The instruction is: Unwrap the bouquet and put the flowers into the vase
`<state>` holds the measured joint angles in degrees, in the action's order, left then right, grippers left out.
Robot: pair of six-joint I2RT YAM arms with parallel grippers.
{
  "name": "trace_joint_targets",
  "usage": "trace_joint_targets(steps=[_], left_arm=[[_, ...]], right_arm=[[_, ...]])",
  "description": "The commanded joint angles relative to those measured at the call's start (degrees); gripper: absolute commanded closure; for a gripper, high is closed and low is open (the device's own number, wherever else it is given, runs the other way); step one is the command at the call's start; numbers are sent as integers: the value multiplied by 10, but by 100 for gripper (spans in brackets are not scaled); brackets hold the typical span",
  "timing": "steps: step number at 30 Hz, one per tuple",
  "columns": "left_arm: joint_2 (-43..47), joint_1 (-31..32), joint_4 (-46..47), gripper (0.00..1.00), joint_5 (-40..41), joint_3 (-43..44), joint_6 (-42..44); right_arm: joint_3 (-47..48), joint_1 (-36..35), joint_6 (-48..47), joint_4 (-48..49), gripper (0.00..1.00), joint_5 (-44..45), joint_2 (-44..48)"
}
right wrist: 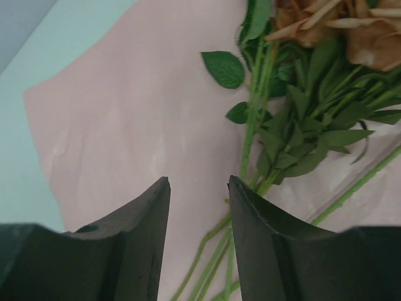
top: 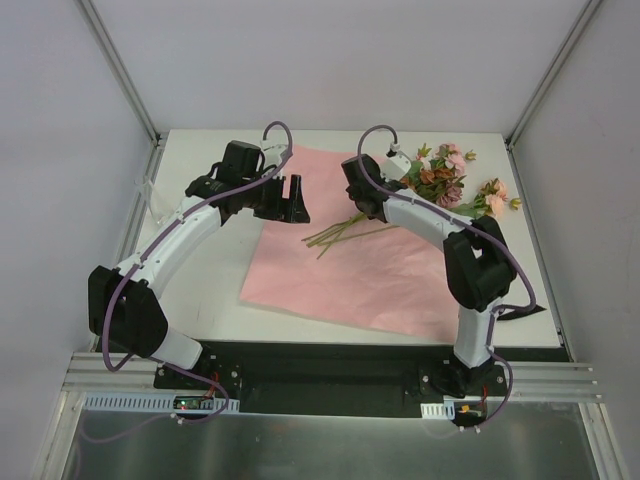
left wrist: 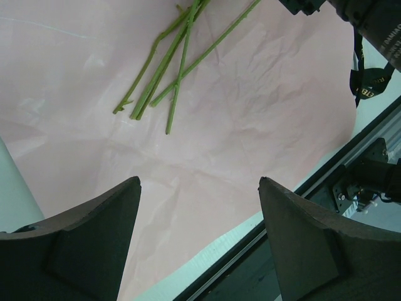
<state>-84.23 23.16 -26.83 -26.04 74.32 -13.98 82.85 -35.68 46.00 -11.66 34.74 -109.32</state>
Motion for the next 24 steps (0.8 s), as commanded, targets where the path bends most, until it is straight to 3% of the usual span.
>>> trace_joint_targets(steps=[1,9,24], left_arm=[[11,-4,16,25,-32,0,4],[-4,-5,18,25,-59,2,-3],[-17,-5,20,25,-67,2,-7]], right_arm=[[27,11,21,-79,54,45,-14],[44,33,0,-43,59,-36,-62],[65,45,14,-35,62,-71,-113]])
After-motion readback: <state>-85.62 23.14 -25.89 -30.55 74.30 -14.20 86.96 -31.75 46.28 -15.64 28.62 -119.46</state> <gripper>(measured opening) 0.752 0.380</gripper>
